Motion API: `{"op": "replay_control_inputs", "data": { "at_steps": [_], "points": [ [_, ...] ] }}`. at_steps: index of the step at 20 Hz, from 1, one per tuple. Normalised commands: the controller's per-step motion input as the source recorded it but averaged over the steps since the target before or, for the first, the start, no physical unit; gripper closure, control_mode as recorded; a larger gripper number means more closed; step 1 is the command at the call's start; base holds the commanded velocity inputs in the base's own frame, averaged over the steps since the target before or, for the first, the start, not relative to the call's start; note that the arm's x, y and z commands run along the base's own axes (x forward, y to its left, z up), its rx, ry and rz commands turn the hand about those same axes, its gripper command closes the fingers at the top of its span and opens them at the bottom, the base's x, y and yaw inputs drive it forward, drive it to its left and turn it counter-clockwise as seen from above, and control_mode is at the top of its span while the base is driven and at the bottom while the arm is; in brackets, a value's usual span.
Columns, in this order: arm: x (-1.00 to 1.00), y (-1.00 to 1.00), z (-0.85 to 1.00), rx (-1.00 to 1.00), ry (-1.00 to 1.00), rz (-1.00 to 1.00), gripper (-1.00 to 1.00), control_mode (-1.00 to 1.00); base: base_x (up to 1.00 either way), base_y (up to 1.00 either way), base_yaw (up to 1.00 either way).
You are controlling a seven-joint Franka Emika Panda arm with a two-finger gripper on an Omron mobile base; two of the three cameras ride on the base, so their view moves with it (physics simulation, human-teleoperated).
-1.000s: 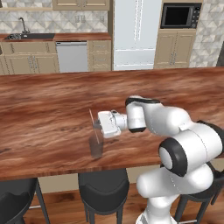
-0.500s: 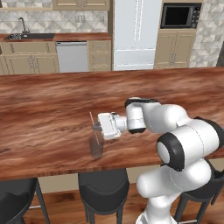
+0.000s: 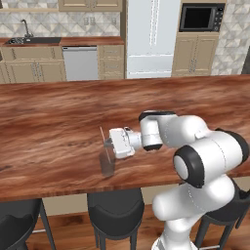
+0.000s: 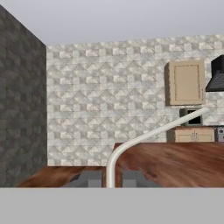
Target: Take a straw from the drawer in front and place it inside the glass cup on the dining counter.
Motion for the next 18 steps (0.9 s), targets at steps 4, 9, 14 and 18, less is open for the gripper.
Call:
{"op": "replay_control_inputs", "data": {
  "at_steps": [4,9,14,18],
  "points": [
    [0.05,0.00,-0.07,0.00,0.00,0.00,1.00,-1.00,0.00,0.00,0.00],
    [0.06,0.00,-0.05,0.00,0.00,0.00,1.00,-1.00,0.00,0.00,0.00],
    [0.07,0.00,-0.03,0.00,-0.01,0.00,1.00,-1.00,0.00,0.00,0.00],
    [0.08,0.00,0.00,0.00,-0.02,0.00,1.00,-1.00,0.00,0.00,0.00]
  ]
}}
